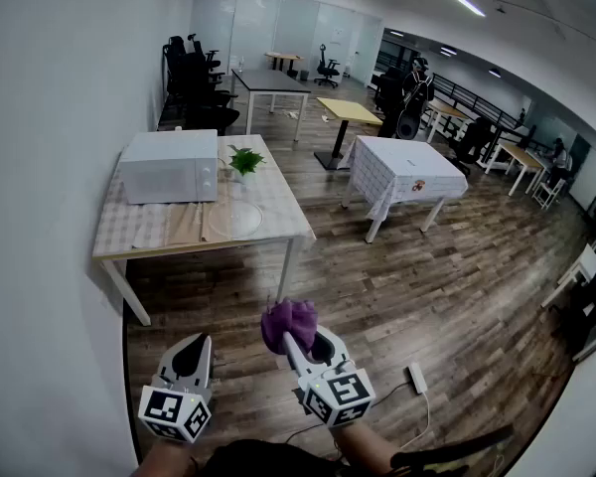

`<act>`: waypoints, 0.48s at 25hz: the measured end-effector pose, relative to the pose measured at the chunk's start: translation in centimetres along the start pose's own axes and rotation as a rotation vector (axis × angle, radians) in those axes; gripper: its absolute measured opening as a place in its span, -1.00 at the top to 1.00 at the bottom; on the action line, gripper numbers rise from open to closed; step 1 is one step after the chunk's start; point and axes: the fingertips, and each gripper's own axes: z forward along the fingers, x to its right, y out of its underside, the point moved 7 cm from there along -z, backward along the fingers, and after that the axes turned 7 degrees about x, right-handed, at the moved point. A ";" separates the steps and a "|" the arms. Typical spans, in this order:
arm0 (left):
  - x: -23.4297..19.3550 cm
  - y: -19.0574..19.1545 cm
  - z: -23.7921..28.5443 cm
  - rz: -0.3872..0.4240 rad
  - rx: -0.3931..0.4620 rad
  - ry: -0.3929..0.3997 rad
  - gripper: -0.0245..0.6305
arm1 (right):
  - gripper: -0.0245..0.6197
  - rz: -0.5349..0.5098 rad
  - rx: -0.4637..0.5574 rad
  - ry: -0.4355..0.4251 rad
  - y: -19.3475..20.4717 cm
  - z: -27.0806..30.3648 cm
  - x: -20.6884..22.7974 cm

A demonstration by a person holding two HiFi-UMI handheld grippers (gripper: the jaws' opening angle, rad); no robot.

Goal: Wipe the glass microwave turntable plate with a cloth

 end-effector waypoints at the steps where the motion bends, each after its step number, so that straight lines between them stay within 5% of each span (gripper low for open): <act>1: 0.0 0.0 -0.1 0.004 0.000 0.002 0.91 | 0.51 -0.003 -0.001 0.002 0.0 -0.1 -0.1; 12: 0.1 0.2 -1.2 0.018 0.004 0.024 0.91 | 0.51 -0.012 -0.001 0.021 0.3 -0.7 -1.0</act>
